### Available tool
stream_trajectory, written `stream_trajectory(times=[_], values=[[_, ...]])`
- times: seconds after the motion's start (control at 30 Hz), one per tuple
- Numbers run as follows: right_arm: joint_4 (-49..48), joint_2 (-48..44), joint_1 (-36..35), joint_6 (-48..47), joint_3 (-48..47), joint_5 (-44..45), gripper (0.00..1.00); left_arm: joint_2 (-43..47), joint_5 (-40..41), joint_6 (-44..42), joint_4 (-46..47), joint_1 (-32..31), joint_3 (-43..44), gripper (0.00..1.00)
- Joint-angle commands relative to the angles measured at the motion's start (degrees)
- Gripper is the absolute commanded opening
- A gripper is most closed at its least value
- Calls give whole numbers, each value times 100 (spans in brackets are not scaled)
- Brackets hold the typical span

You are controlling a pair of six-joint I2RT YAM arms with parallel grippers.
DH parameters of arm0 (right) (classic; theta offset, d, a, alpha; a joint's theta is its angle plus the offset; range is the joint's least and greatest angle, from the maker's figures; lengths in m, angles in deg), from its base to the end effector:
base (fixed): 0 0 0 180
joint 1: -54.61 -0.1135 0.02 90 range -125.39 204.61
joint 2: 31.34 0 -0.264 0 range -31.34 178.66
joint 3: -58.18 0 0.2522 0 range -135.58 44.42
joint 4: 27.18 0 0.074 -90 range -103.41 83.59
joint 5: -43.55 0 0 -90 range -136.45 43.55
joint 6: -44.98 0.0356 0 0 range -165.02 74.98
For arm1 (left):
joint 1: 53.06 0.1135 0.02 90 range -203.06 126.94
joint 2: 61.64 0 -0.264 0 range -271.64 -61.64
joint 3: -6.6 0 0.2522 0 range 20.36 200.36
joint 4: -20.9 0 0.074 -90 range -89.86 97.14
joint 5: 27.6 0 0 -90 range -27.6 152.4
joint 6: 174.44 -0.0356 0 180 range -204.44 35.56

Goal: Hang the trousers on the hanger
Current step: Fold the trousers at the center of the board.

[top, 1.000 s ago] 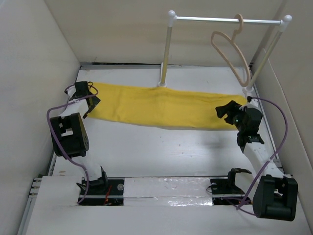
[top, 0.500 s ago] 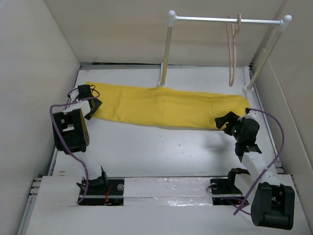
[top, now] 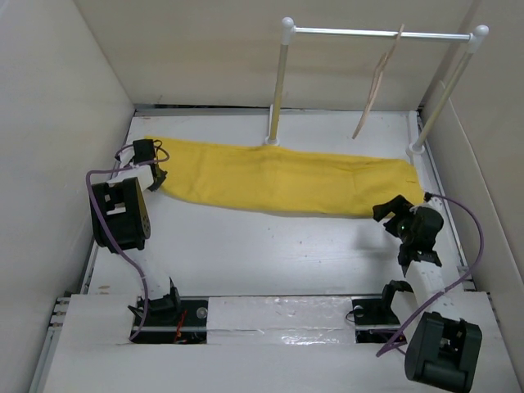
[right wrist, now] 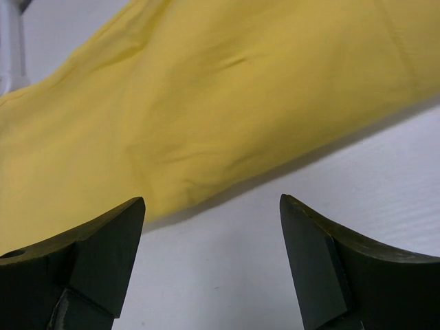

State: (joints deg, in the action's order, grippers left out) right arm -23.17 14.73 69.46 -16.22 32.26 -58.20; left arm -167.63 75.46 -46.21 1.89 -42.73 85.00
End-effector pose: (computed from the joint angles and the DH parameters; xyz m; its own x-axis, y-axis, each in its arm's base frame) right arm 0.1690 -0.0373 0.1722 -0.3123 0.5708 -0.7594 0.2531 0.8205 0.5126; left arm 0.3831 0.0780 0.1715 -0.3589 -0.6782 -0.6413 -0.6995 0.6503 -0.2962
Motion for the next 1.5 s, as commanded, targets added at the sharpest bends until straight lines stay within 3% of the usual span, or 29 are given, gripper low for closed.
stream_trajectory(times=[0.0,0.1,0.23,0.37,0.47,0.57,0.6,0.63,0.73,0.83,0.93,1.07,1.1,1.17,1.23,1.27,1.3,1.33,1.37,1.4,1.47], values=[[299,25,509,38,30,59,85,69,276,-308,-397,40,-232,0],[291,60,1080,-23,117,-363,85,219,294,-317,-380,92,-399,0],[-245,358,1081,231,179,-214,86,395,276,-299,-380,-48,-426,0],[-501,1324,1134,451,-259,-407,83,527,302,-378,-459,-101,-374,0],[-1166,2273,1230,846,-418,-626,75,615,416,-431,-573,-101,-356,0],[-1625,3205,1336,926,-716,-864,49,676,531,-449,-687,-101,-347,0],[-1747,3555,1467,891,-761,-960,17,711,592,-449,-739,-101,-356,0],[-1836,3689,1581,830,-752,-1300,4,729,758,-449,-775,-101,-382,0],[-2573,3779,1985,1004,-262,-1855,0,800,944,-370,-880,-31,-531,0],[-2383,3367,2241,761,195,-1971,0,1001,935,-238,-1021,145,-716,0],[-1435,2252,2460,348,416,-2024,0,1482,1294,148,-1171,145,-1093,0],[725,188,2741,-487,294,-1850,0,2266,1445,395,-1179,145,-1655,0],[1643,-747,2942,-646,241,-1805,0,2389,1489,412,-1232,145,-1709,0],[2020,-1623,2945,-509,328,-2112,0,2697,1577,526,-1320,145,-1840,0],[2776,-2670,2945,-454,232,-1964,10,2882,1533,553,-1311,145,-1937,0],[2908,-2916,2945,-436,154,-1876,27,2909,1498,562,-1294,145,-1990,0],[3014,-3093,2997,-393,109,-1814,67,2918,1463,544,-1250,145,-1964,12],[3102,-3225,2997,-392,31,-1439,83,2892,1402,509,-1250,145,-1912,46],[3155,-3174,2997,-427,-57,-1279,96,2874,1384,457,-1267,145,-1781,64],[2955,-3061,2997,-427,-84,-1251,100,2883,1384,395,-1189,41,-1719,81],[2717,-2412,2997,-375,-84,-1146,100,2961,1156,211,-1048,-39,-1604,83]])
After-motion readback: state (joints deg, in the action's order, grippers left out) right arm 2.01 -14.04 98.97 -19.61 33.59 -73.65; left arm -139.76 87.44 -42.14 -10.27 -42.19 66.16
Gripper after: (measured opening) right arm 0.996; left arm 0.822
